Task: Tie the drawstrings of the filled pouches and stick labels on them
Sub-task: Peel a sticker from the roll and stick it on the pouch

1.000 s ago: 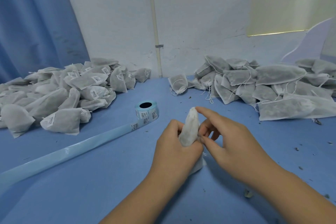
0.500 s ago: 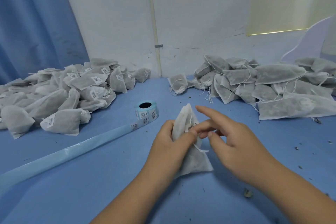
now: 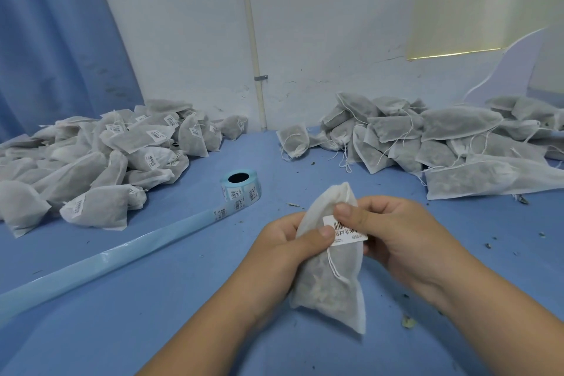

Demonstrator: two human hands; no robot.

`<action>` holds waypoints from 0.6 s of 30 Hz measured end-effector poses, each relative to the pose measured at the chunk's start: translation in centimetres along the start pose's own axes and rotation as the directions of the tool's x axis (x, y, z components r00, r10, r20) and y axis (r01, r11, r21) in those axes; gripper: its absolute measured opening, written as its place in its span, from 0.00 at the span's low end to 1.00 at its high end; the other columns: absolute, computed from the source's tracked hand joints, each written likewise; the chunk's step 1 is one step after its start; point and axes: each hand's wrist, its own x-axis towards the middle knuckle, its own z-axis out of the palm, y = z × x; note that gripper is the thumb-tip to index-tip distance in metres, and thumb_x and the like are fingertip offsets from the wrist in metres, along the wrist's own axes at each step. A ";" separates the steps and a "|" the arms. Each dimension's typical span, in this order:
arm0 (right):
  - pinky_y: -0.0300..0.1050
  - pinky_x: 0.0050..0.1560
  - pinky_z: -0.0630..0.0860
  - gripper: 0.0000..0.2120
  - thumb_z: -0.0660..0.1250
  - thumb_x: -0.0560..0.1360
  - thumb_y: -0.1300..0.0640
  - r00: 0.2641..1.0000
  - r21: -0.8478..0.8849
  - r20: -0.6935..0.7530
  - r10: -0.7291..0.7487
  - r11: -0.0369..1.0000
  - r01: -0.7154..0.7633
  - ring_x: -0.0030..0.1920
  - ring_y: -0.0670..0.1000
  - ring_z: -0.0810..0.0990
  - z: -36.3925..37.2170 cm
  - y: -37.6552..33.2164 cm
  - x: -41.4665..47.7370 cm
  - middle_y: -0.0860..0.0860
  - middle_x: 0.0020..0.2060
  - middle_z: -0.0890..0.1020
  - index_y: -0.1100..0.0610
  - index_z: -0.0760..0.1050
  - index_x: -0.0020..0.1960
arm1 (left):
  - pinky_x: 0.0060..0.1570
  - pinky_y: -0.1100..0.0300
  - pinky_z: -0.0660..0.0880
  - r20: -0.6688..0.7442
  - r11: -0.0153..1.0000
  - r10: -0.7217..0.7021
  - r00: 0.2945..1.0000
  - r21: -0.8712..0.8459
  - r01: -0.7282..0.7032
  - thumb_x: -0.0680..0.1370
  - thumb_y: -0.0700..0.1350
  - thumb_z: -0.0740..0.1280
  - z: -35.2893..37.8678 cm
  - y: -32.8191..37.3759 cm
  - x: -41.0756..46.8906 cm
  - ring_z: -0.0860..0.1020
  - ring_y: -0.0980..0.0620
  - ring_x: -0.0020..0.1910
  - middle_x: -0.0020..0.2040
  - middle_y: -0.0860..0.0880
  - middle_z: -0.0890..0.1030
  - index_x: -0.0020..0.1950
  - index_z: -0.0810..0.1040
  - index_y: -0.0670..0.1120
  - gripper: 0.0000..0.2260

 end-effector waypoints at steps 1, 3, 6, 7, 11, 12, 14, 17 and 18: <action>0.41 0.34 0.74 0.14 0.78 0.57 0.48 1.000 0.000 -0.009 0.000 1.000 0.000 0.33 0.52 0.76 0.1 0.0 0.0 0.56 0.33 0.82 0.57 0.83 0.35 | 0.43 0.61 0.77 0.022 1.000 -0.002 1.000 -0.013 0.002 0.75 0.46 0.69 -0.1 0.0 0.0 0.83 0.49 0.46 0.49 0.42 0.85 0.53 0.84 0.45 0.10; 0.40 0.33 0.72 0.16 0.77 0.58 0.45 0.997 -0.122 -0.060 -0.050 0.992 0.042 0.31 0.50 0.73 0.2 0.2 -0.1 0.54 0.30 0.80 0.57 0.82 0.33 | 0.41 0.63 0.77 0.025 1.000 -0.021 0.999 -0.005 0.021 0.75 0.45 0.68 -0.1 0.0 0.0 0.83 0.51 0.44 0.46 0.45 0.86 0.51 0.85 0.47 0.09; 0.36 0.29 0.70 0.16 0.76 0.60 0.43 0.981 -0.284 -0.131 -0.142 0.954 0.100 0.26 0.47 0.71 0.5 0.3 -0.4 0.52 0.25 0.77 0.56 0.80 0.31 | 0.39 0.64 0.76 -0.031 0.997 -0.040 0.999 0.061 0.042 0.72 0.50 0.69 -0.1 -0.1 0.1 0.82 0.54 0.40 0.42 0.48 0.85 0.47 0.85 0.49 0.08; 0.35 0.28 0.70 0.16 0.76 0.62 0.44 0.979 -0.288 -0.139 -0.147 0.952 0.102 0.26 0.47 0.71 0.6 0.3 -0.5 0.51 0.25 0.76 0.57 0.80 0.31 | 0.39 0.64 0.76 -0.043 0.996 -0.034 0.999 0.078 0.037 0.72 0.51 0.70 -0.1 -0.2 0.1 0.81 0.54 0.39 0.42 0.49 0.84 0.47 0.85 0.50 0.09; 0.36 0.29 0.70 0.17 0.72 0.68 0.43 0.979 -0.290 -0.154 -0.134 0.953 0.085 0.26 0.48 0.71 1.0 0.4 -0.6 0.52 0.25 0.77 0.56 0.79 0.31 | 0.37 0.62 0.76 -0.061 1.000 0.008 0.998 0.025 -0.006 0.74 0.49 0.69 0.1 -0.2 0.1 0.81 0.51 0.38 0.42 0.45 0.84 0.46 0.84 0.47 0.07; 0.36 0.29 0.70 0.17 0.70 0.70 0.43 0.980 -0.314 -0.143 -0.138 0.945 0.087 0.26 0.47 0.71 1.1 0.4 -0.6 0.51 0.25 0.76 0.54 0.78 0.31 | 0.37 0.61 0.77 -0.061 1.000 0.011 0.998 -0.003 -0.011 0.75 0.48 0.69 0.2 -0.2 0.1 0.82 0.50 0.38 0.42 0.43 0.84 0.46 0.84 0.46 0.07; 0.36 0.29 0.70 0.16 0.68 0.72 0.44 0.983 -0.380 -0.109 -0.150 0.920 0.098 0.26 0.47 0.71 1.2 0.6 -0.6 0.50 0.25 0.75 0.53 0.77 0.32 | 0.35 0.60 0.77 -0.074 0.997 -0.002 0.997 -0.074 -0.004 0.75 0.46 0.70 0.4 -0.3 0.1 0.82 0.49 0.37 0.40 0.43 0.84 0.43 0.84 0.46 0.05; 0.38 0.29 0.71 0.10 0.70 0.72 0.47 0.995 -0.303 -0.068 -0.069 0.952 0.046 0.27 0.46 0.73 1.5 0.8 -0.6 0.50 0.28 0.76 0.52 0.80 0.37 | 0.33 0.60 0.77 -0.094 0.980 -0.044 0.995 -0.199 0.025 0.73 0.47 0.68 0.4 -0.5 0.2 0.81 0.48 0.33 0.36 0.42 0.83 0.40 0.84 0.44 0.09; 0.39 0.29 0.71 0.09 0.71 0.71 0.47 0.999 -0.218 -0.045 -0.017 0.976 0.007 0.28 0.46 0.73 1.5 0.7 -0.6 0.51 0.30 0.77 0.53 0.81 0.39 | 0.32 0.61 0.77 -0.085 0.971 -0.051 0.995 -0.236 0.029 0.74 0.48 0.67 0.4 -0.6 0.3 0.81 0.47 0.32 0.36 0.41 0.82 0.40 0.84 0.42 0.11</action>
